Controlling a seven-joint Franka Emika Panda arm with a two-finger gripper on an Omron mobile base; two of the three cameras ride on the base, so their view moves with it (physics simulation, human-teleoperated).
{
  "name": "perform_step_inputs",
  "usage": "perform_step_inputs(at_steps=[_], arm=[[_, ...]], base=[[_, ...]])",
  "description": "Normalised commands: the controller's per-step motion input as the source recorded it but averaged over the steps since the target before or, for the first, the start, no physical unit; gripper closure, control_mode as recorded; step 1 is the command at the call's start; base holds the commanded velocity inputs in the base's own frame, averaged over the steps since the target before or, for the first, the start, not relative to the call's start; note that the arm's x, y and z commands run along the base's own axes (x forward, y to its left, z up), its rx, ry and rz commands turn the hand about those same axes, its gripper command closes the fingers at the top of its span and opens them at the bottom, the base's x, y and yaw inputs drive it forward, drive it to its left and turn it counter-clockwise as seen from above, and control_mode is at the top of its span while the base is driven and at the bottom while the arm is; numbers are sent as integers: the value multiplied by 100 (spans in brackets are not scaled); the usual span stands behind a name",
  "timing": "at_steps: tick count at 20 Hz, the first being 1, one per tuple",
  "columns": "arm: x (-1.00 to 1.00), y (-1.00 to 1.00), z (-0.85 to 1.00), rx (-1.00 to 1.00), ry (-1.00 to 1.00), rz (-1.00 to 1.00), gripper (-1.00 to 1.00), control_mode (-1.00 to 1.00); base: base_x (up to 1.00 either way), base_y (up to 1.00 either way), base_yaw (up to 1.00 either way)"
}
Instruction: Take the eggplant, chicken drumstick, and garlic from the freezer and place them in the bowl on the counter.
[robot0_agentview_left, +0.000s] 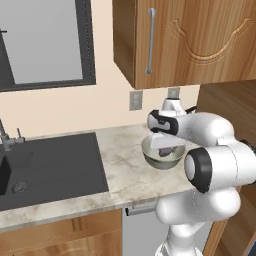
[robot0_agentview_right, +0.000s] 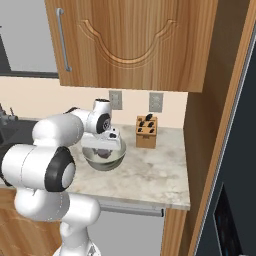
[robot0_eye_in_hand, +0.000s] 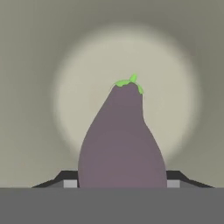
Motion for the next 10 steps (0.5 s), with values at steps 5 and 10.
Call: perform_step_inputs(at_steps=[5,10], arm=[[6,-6,-33,0,5,0,100,-100],[-7,-1,-28,0,0,0,-100,-100]], base=[[0,0,0],[0,0,0]])
